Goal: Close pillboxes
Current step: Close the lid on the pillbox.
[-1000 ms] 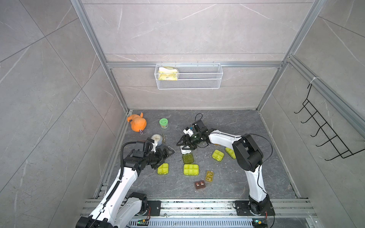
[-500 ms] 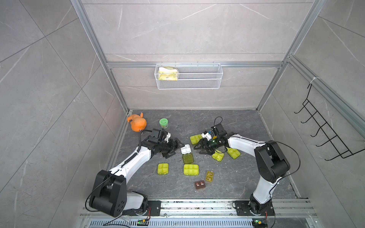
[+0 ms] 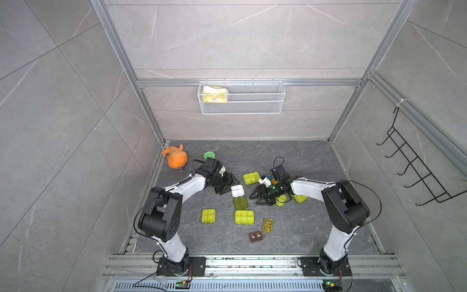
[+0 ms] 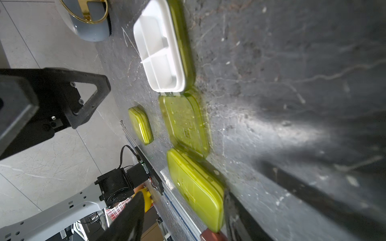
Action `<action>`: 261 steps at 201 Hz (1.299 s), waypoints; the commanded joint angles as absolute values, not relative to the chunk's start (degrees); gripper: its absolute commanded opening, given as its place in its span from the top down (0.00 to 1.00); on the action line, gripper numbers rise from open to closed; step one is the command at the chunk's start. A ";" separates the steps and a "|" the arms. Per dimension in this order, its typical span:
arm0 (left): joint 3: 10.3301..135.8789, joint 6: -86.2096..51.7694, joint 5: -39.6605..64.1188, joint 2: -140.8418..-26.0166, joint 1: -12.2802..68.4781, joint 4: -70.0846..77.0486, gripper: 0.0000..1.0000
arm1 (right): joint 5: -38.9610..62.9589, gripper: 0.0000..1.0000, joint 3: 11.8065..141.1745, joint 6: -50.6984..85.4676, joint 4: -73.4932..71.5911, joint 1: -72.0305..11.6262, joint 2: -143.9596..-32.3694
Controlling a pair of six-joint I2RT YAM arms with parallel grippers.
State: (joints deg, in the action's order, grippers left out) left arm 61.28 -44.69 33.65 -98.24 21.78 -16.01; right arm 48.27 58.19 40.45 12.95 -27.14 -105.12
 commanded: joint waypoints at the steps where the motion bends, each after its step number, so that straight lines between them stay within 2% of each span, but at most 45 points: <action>1: 63.37 -42.78 35.25 -100.10 22.10 -14.20 0.32 | 49.35 0.39 56.87 39.90 11.95 -27.31 -106.56; 170: 68.17 -43.27 35.97 -110.29 22.15 -11.63 0.34 | 51.07 0.41 60.65 41.34 9.07 -28.49 -116.01; 261: 65.35 -46.73 34.81 -110.98 22.83 -9.51 0.42 | 54.41 0.41 60.80 47.58 0.80 -29.84 -119.66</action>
